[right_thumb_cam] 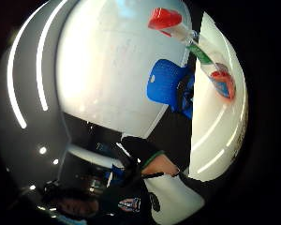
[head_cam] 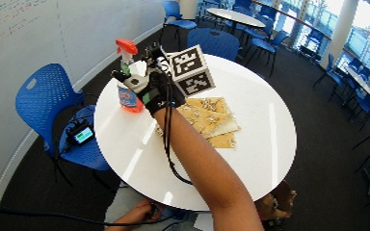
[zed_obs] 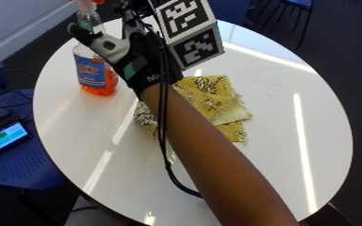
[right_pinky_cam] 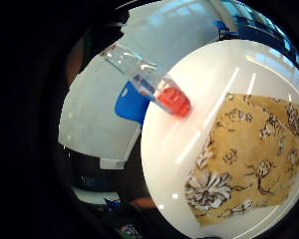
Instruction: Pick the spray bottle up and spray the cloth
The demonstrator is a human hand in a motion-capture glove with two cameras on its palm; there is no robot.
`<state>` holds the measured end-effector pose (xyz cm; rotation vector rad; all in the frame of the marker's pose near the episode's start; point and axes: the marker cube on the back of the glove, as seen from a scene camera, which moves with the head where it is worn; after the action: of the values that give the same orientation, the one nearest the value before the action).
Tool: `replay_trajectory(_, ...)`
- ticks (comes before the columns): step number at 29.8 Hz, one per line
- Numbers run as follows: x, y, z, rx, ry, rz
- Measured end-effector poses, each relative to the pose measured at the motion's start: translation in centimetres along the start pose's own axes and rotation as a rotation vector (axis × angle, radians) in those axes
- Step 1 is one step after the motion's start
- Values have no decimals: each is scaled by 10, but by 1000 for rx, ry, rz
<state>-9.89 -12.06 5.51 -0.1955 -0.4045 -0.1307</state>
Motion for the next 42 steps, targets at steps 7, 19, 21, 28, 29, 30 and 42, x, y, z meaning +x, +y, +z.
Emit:
replay_trajectory(7,-20,45,2,-145,126,-117)
replay_trajectory(19,-19,116,-18,-263,456,-298)
replay_trajectory(21,-18,127,-20,-275,497,-310)
replay_trajectory(28,-13,156,-16,-336,599,-344)
replay_trajectory(29,-13,158,-14,-342,607,-348)
replay_trajectory(30,-13,161,-13,-347,612,-352)
replay_trajectory(42,-11,176,-5,-430,567,-344)
